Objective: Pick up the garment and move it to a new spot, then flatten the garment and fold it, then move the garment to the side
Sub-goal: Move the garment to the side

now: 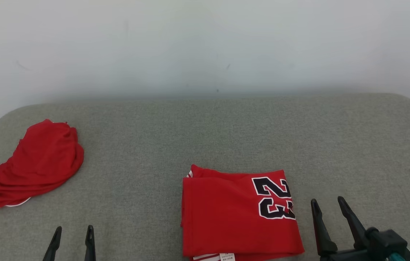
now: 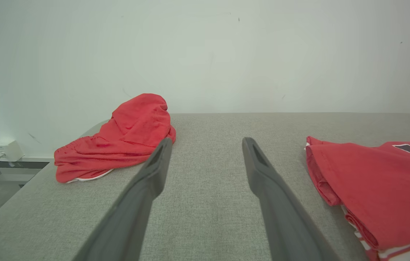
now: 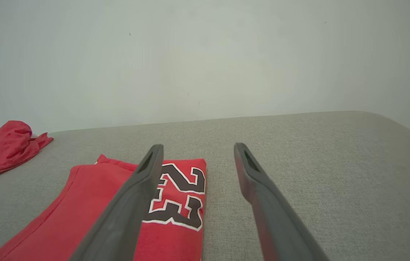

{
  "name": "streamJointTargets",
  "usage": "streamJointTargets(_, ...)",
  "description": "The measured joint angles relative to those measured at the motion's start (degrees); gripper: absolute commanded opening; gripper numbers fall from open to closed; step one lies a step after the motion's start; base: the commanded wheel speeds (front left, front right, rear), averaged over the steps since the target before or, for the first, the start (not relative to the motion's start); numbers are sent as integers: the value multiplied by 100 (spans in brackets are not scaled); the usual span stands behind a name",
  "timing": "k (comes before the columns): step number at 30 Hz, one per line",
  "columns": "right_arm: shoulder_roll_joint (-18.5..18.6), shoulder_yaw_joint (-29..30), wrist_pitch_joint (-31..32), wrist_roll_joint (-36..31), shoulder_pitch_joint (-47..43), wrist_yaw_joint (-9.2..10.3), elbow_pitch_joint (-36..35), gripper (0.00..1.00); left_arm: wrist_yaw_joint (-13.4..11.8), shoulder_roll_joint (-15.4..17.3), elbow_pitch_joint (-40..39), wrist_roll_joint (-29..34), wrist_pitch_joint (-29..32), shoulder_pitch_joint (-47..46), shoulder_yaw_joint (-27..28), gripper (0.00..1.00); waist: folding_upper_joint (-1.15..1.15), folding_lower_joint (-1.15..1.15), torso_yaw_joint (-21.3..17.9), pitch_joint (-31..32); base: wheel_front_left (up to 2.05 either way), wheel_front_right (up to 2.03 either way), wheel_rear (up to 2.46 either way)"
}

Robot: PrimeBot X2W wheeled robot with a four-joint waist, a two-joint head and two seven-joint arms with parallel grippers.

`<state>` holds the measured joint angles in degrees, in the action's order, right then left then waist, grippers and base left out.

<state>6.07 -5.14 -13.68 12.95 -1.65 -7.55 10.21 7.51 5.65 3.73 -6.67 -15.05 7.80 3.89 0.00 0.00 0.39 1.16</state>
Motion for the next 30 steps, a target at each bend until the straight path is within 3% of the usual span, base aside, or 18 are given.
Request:
streamJointTargets(13, 75, 103, 881, -108, 1068, 0, 1161, 100, 1, -69, 97, -33, 0, -257, -232, 100, 0, 0, 330, -240, 0, 0, 0)
streamJointTargets(29, 24, -93, 770, 13, 1796, 0, 3010, 100, 1, -80, 207, -81, 0, -620, -358, 100, 0, 1, 687, -756, 0, 0, 0)
streamJointTargets(30, 16, -105, 771, 52, 1830, 0, 3087, 77, 1, -78, 216, -82, 0, -655, -358, 100, 0, 1, 696, -780, 0, 0, 0)
